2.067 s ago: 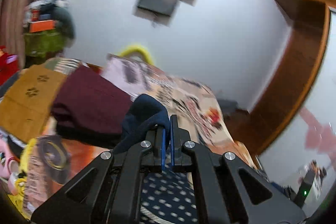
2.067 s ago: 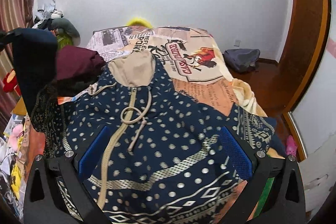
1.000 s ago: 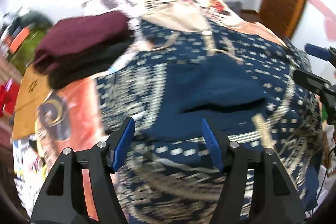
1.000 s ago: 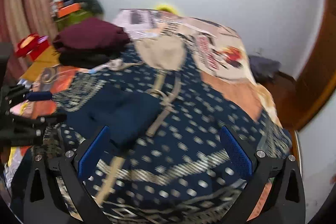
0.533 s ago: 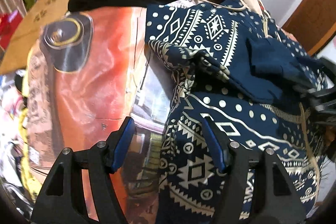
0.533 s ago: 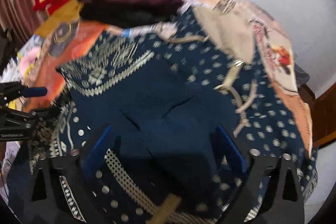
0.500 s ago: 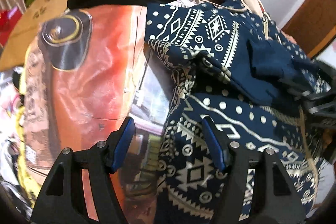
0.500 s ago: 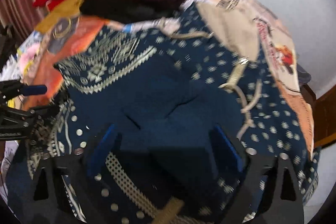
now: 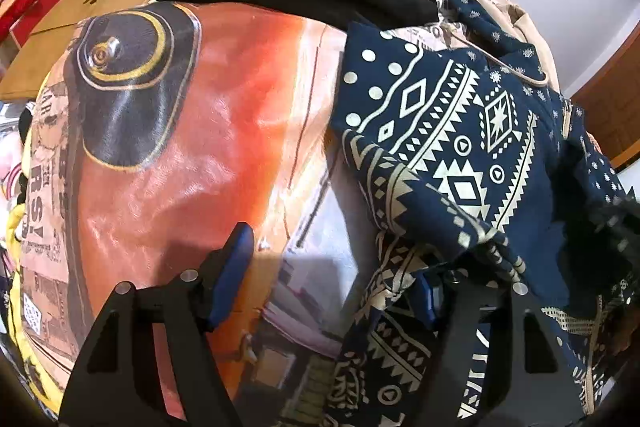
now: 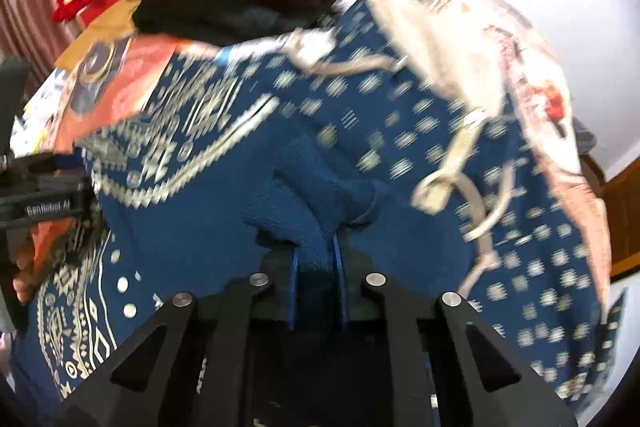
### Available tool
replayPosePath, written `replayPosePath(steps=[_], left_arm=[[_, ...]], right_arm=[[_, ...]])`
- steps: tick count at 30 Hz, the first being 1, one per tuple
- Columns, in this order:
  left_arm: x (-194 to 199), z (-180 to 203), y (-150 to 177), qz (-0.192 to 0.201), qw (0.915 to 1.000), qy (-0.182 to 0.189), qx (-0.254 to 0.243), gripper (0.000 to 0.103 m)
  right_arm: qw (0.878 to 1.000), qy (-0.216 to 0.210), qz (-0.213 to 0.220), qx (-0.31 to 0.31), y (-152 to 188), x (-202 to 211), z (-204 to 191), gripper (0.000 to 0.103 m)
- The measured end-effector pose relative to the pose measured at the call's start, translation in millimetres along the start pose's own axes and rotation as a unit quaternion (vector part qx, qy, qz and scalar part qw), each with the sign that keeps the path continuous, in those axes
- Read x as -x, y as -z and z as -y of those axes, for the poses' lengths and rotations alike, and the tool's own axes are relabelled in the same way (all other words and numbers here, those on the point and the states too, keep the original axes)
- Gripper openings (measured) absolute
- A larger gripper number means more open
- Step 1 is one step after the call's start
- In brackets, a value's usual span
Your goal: Fold large clothes
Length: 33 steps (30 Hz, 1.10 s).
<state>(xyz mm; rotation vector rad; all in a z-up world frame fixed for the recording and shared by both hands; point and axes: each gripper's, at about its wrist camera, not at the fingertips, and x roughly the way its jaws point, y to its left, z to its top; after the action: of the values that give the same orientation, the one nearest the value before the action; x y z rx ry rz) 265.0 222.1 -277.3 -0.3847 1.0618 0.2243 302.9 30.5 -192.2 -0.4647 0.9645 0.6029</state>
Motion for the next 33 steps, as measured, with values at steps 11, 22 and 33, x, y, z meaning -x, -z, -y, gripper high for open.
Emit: replayPosePath(steps=[11, 22, 33], left_arm=[[43, -10, -14, 0.09, 0.9894, -0.112, 0.022, 0.07], [44, -3, -1, 0.076, 0.9879, -0.134, -0.019, 0.071], [38, -14, 6, 0.018, 0.9971, -0.073, -0.017, 0.071]], right_arm=[[0.981, 0.068, 0.16, -0.084, -35, 127, 84, 0.012], [0.979, 0.056, 0.109, -0.165, 18, 112, 129, 0.009], [0.978, 0.012, 0.016, -0.209, 88, 79, 151, 0.01]])
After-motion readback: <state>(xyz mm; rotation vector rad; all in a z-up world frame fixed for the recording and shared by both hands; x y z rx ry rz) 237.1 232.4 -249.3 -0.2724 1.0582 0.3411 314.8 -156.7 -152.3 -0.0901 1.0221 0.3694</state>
